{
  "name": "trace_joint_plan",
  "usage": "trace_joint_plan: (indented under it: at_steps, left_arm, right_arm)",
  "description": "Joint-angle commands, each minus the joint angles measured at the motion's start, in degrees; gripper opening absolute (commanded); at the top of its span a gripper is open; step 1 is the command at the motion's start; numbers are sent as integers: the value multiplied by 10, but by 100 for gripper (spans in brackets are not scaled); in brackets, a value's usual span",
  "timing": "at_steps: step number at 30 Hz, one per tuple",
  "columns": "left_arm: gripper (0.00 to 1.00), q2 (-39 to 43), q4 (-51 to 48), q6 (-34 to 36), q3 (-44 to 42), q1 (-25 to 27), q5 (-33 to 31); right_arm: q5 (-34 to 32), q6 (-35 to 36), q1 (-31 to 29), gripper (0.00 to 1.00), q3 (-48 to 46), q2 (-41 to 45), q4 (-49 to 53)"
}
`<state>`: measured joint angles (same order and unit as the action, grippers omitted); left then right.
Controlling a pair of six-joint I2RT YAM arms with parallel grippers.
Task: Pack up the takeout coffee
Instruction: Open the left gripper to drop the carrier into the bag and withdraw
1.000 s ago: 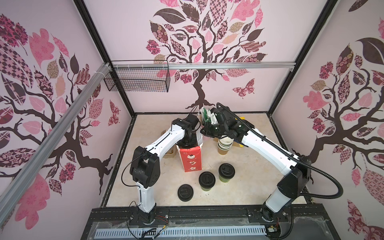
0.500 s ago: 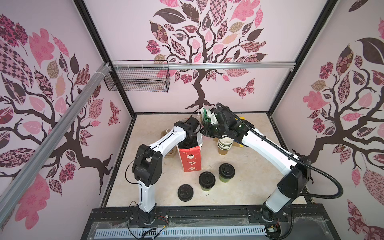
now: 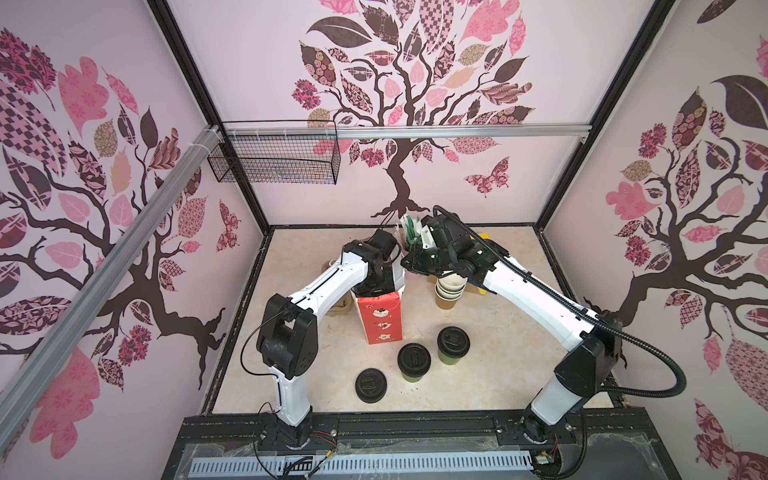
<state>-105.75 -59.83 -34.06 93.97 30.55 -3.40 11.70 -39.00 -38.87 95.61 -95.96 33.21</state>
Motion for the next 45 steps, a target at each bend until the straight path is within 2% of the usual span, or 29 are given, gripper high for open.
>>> trace_joint_plan:
  at_steps: [1, 17, 27, 34, 36, 38, 40, 43, 45]
  left_arm:
    - [64, 36, 13, 9, 9, 2, 3]
    - [65, 90, 5, 37, 48, 2, 17]
    - [73, 166, 60, 56, 52, 3, 39]
    - [76, 213, 73, 64, 85, 3, 44]
    - [78, 226, 58, 71, 114, 2, 32]
    - [79, 237, 17, 73, 147, 1, -21]
    - [81, 242, -49, 57, 168, -21, -62]
    - [83, 256, -142, 25, 190, -89, -54]
    - [85, 270, -172, 36, 181, -116, -38]
  right_arm:
    - [-7, 1, -1, 11, -2, 7, 4]
    - [-15, 8, -1, 11, 3, -1, 11]
    - [-20, 13, -1, 11, 14, -7, 19]
    - [-24, 21, 0, 11, 28, -14, 30]
    - [-26, 25, 0, 11, 33, -14, 35]
    - [-27, 27, 0, 11, 35, -14, 37]
    - [-28, 29, -1, 11, 41, -14, 40]
    - [-32, 38, 0, 11, 53, -14, 50]
    - [-36, 45, -1, 11, 60, -16, 59]
